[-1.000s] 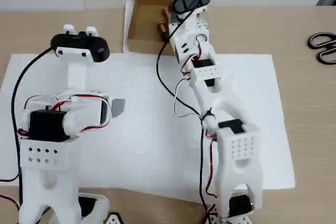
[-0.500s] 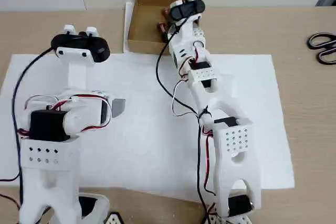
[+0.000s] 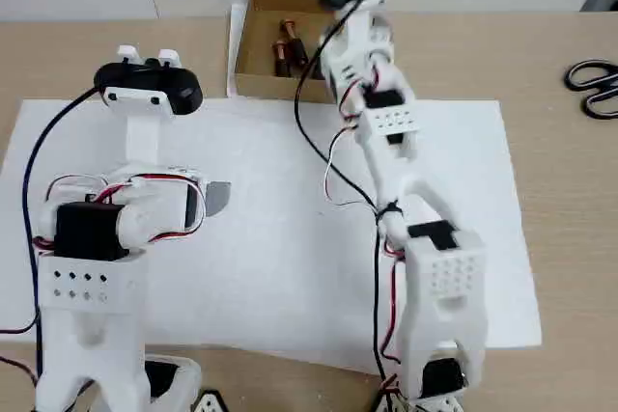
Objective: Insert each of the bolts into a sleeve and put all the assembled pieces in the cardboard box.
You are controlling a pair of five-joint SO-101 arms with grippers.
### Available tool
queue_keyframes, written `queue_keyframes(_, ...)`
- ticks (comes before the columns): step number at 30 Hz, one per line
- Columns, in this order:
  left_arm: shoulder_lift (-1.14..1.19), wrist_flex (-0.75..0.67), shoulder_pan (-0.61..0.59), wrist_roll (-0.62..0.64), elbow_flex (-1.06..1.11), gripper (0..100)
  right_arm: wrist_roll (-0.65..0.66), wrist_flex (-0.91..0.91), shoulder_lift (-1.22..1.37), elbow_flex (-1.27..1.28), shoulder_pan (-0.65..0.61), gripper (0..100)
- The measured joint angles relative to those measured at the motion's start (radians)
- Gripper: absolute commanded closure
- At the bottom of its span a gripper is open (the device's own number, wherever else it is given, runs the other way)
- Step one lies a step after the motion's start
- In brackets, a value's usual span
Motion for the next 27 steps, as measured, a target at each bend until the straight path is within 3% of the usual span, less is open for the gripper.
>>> queue_keyframes(8, -0.253, 0.000, -0.008, 0.000, -0.011, 75, 0.000, 0.345, -0.400, 0.000, -0.003, 74.1)
queue_keyframes(17, -0.442, -0.020, -0.009, -0.005, -0.011, 75, 0.000, 0.850, -0.848, 0.000, -0.003, 74.1)
queue_keyframes(27, -0.586, -0.304, -0.009, -0.005, 0.307, 75, 0.000, 1.263, -1.286, -0.009, -0.003, 74.1)
